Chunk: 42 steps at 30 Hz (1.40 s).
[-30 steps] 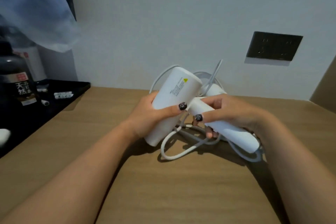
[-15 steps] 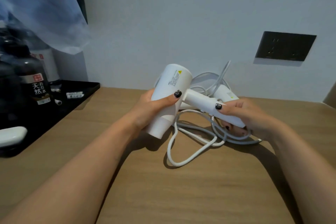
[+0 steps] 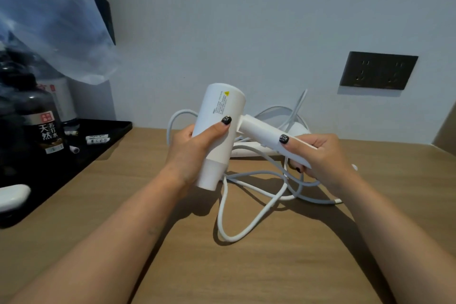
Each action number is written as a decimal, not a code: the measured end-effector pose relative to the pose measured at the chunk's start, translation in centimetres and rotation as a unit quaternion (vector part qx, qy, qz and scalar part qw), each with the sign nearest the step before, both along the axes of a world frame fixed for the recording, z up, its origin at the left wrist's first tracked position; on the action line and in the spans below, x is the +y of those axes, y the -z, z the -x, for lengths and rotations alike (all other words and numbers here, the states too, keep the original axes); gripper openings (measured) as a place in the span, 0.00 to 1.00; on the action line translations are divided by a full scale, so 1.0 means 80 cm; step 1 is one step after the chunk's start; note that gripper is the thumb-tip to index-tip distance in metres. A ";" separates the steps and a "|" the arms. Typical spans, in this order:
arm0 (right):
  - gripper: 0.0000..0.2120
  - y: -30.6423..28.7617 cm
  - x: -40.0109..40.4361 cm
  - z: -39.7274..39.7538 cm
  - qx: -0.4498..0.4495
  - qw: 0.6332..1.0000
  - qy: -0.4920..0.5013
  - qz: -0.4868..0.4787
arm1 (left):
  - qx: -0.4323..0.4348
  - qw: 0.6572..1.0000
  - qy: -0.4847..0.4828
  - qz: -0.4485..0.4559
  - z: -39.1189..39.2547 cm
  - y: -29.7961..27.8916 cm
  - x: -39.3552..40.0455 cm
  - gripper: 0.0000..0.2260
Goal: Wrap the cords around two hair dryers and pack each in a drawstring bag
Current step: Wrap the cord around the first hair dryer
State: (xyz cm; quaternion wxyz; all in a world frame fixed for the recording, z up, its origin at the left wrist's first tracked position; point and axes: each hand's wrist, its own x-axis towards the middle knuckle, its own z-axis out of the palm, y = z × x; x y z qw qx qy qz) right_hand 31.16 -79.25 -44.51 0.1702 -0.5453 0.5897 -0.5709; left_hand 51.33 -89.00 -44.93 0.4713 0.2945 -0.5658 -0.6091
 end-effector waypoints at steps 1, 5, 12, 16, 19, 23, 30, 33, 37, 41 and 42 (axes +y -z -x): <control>0.26 0.001 -0.002 -0.009 -0.013 1.000 0.004 0.005 | 0.014 1.000 -0.008 -0.014 0.003 0.000 0.003 0.22; 0.18 0.006 -0.013 -0.046 -0.039 0.998 0.044 0.034 | 0.058 0.997 -0.046 -0.037 0.003 -0.007 0.010 0.17; 0.20 0.013 -0.009 -0.064 -0.040 0.991 0.090 0.090 | 0.090 0.994 -0.061 -0.030 0.005 -0.003 0.011 0.21; 0.19 0.033 -0.020 -0.092 -0.002 0.982 0.160 0.096 | 0.133 0.983 -0.094 -0.091 0.025 0.008 0.020 0.26; 0.12 0.037 -0.026 -0.105 0.005 0.989 0.126 0.080 | 0.138 0.981 -0.086 -0.103 0.031 0.012 0.024 0.25; 0.10 0.028 -0.025 -0.084 0.031 0.994 0.087 0.054 | 0.108 0.989 -0.062 -0.079 0.024 0.011 0.017 0.21; 0.13 -0.019 -0.002 -0.035 -0.081 0.981 0.145 0.100 | 0.107 0.992 0.011 -0.063 0.010 -0.004 0.006 0.20; 0.13 -0.025 0.001 -0.023 -0.164 0.975 0.133 0.062 | 0.029 0.998 0.023 -0.054 0.006 -0.006 0.005 0.31; 0.09 -0.025 0.001 -0.008 -0.341 0.931 0.098 0.087 | -0.041 0.987 0.134 -0.079 -0.001 -0.009 0.013 0.26; 0.08 -0.033 0.005 -0.001 -0.424 0.894 0.062 0.130 | -0.049 0.957 0.260 -0.122 0.006 0.001 0.031 0.27; 0.08 -0.034 0.007 -0.001 -0.427 0.891 0.065 0.138 | -0.029 0.950 0.274 -0.147 0.009 0.004 0.036 0.27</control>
